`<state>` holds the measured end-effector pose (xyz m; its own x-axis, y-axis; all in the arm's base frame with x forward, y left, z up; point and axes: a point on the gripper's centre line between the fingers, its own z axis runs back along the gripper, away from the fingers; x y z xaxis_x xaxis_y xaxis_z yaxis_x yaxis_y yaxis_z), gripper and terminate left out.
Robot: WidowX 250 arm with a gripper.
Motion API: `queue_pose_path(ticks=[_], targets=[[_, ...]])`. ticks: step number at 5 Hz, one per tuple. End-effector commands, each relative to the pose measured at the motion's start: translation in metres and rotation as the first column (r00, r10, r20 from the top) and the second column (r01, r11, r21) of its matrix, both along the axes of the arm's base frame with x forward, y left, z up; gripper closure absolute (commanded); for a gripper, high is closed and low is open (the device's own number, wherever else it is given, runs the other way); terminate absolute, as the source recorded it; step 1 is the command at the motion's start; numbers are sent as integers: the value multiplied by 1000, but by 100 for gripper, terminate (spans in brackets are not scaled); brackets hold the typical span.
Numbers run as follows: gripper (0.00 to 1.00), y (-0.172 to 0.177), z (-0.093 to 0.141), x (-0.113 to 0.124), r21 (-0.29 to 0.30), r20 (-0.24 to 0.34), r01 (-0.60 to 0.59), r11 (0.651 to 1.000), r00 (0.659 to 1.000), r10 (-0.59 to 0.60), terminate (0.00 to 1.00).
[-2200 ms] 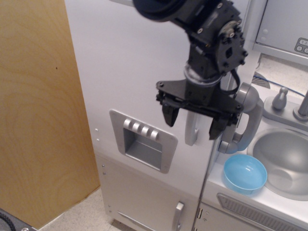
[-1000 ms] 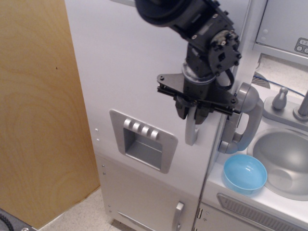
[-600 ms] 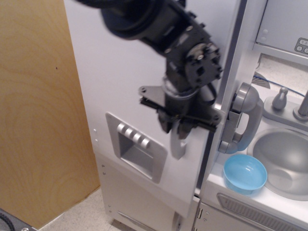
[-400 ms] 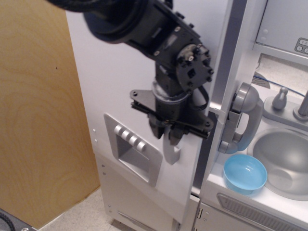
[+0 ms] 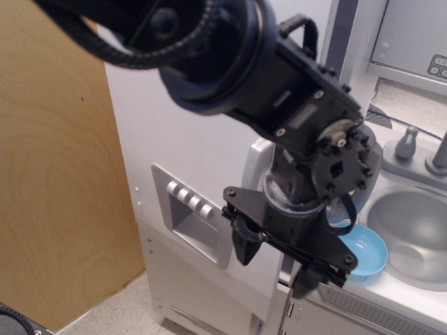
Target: Open fridge
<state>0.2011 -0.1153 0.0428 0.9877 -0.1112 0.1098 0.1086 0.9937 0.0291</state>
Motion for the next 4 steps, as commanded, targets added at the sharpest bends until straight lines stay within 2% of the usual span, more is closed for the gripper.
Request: queue_pose_path(ticks=[1,2,4], targets=[[0,-55,9,15,-30,-27,41,999,999,-42,0],[0,-69,2,40,-34,-23,18,999,1000,-19,0],[0,-80,-14,75,-38,12,6,999,1000,-6,0]])
